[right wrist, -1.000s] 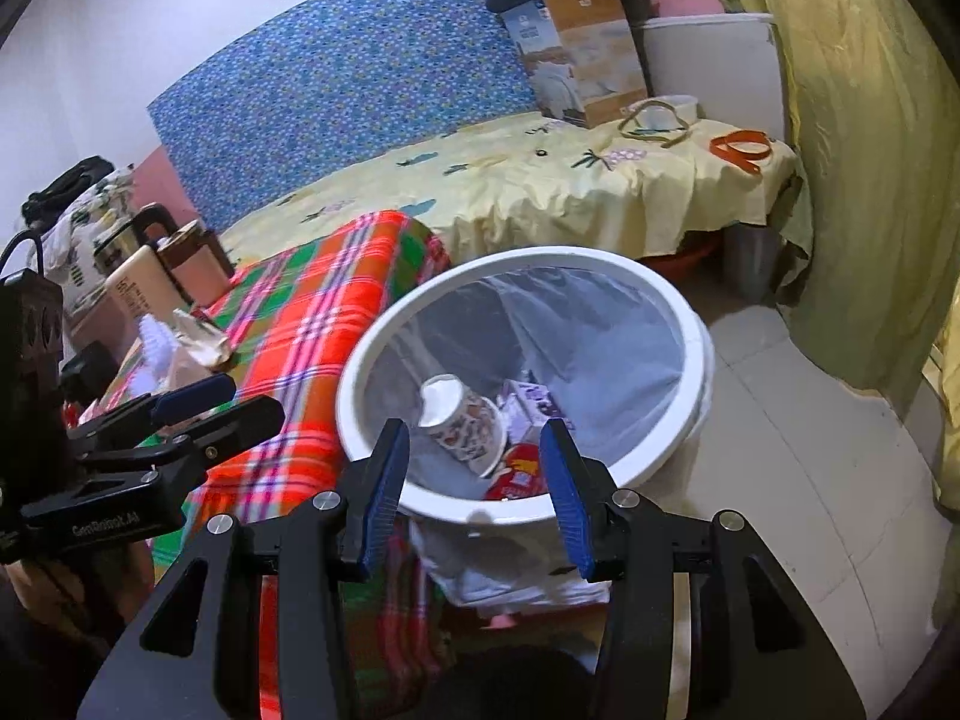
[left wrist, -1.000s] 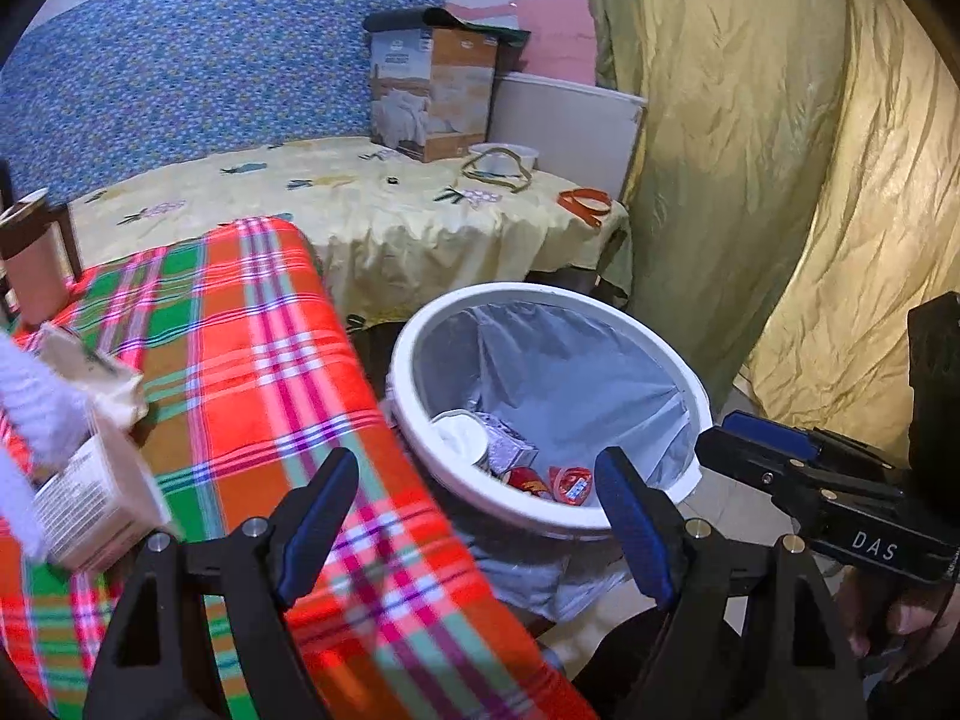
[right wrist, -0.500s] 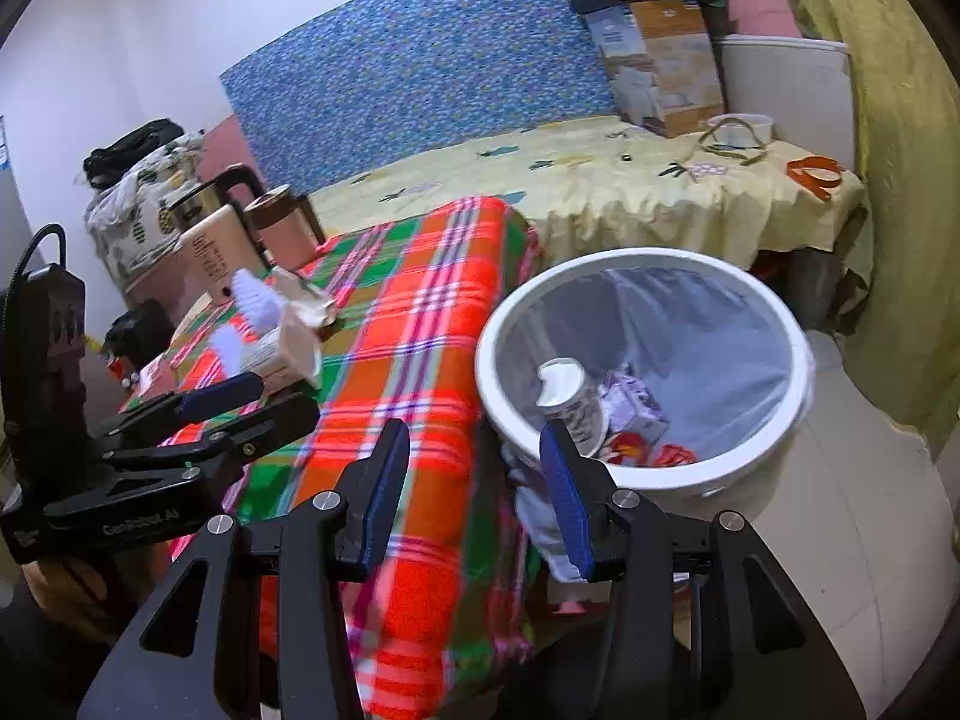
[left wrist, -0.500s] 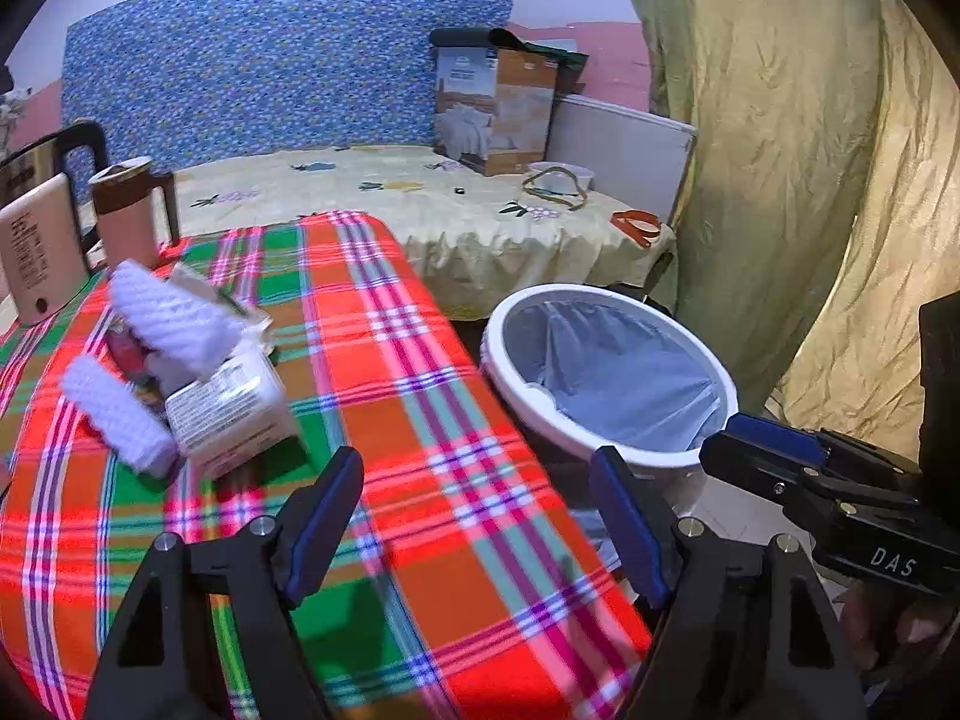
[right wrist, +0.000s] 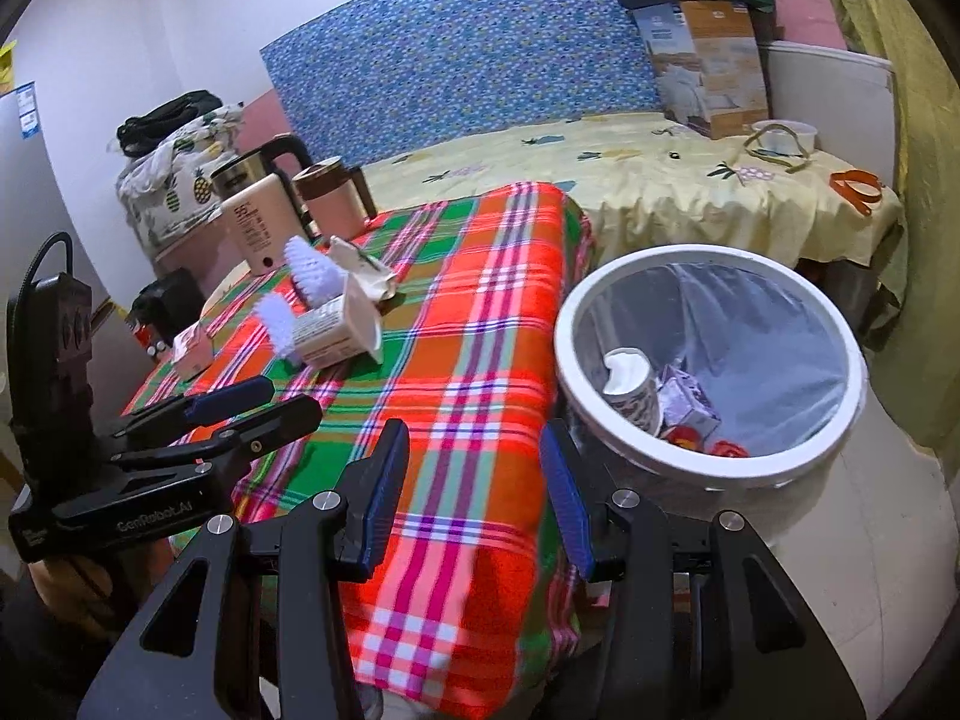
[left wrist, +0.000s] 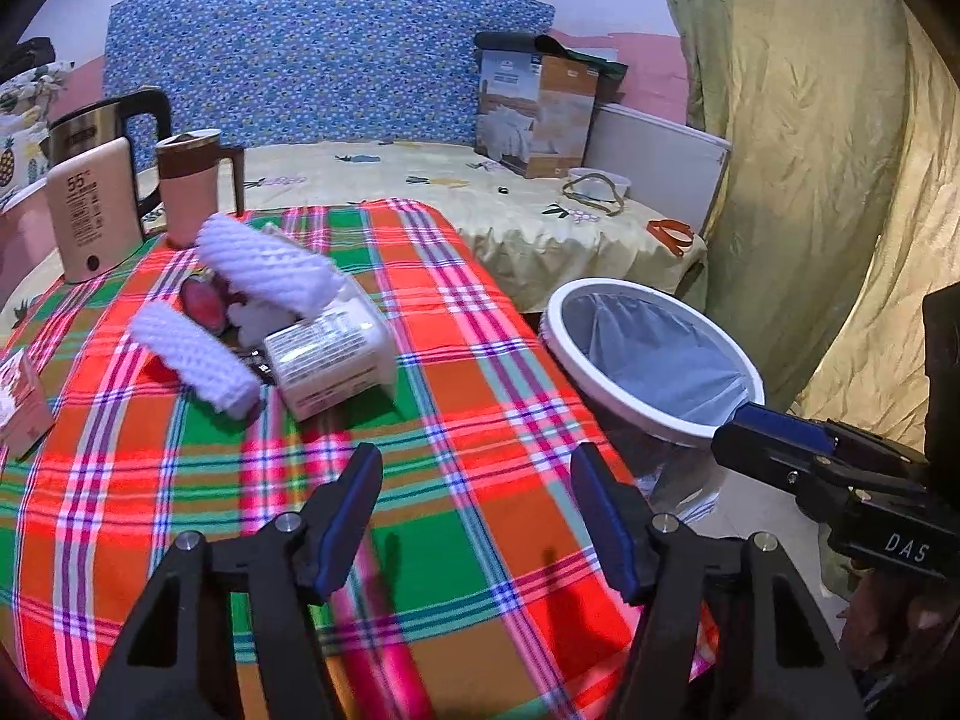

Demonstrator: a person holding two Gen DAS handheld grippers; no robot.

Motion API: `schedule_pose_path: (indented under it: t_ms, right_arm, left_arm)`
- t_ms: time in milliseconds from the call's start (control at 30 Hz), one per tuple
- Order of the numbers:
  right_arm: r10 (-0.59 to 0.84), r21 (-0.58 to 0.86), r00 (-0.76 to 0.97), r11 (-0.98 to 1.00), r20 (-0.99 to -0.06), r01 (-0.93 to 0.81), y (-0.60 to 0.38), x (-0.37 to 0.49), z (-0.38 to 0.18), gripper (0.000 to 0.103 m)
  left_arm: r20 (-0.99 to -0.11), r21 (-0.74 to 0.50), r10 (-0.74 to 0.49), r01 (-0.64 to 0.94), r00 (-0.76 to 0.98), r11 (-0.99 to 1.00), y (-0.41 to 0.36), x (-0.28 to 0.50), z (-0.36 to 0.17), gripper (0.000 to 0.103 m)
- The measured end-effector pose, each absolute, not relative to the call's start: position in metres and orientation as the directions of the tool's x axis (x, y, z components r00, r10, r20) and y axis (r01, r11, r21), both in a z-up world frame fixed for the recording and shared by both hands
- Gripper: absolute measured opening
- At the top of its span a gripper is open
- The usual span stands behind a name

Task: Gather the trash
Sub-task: 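Move both tools back over the table toward remaining trash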

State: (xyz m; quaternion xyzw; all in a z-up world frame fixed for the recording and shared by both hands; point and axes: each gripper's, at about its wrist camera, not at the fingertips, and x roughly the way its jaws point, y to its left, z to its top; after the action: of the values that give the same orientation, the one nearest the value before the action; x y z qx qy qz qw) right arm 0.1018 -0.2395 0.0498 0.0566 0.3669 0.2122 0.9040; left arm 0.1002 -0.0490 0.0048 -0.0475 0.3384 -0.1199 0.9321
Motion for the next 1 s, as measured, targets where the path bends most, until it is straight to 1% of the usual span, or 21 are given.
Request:
schedule_pose_path:
  t_ms: [533,1000]
  right_arm:
    - [0.463,0.241,0.596,0.877,-0.656,-0.416,-0.208,0.103,0.050,0.048]
    - [0.480,0.208,0.570,0.854,-0.667,-0.476,-0.173,0.116,0.052,0.048]
  left_arm:
    - [-0.622,-0.169,-0.168,0.079,0.764,0.982,-0.005,0.086,0.002,0.067]
    - [-0.627,-0.155,-0.023,-0.096,0.779,0.983,0.059,0.085,0.002,0.067]
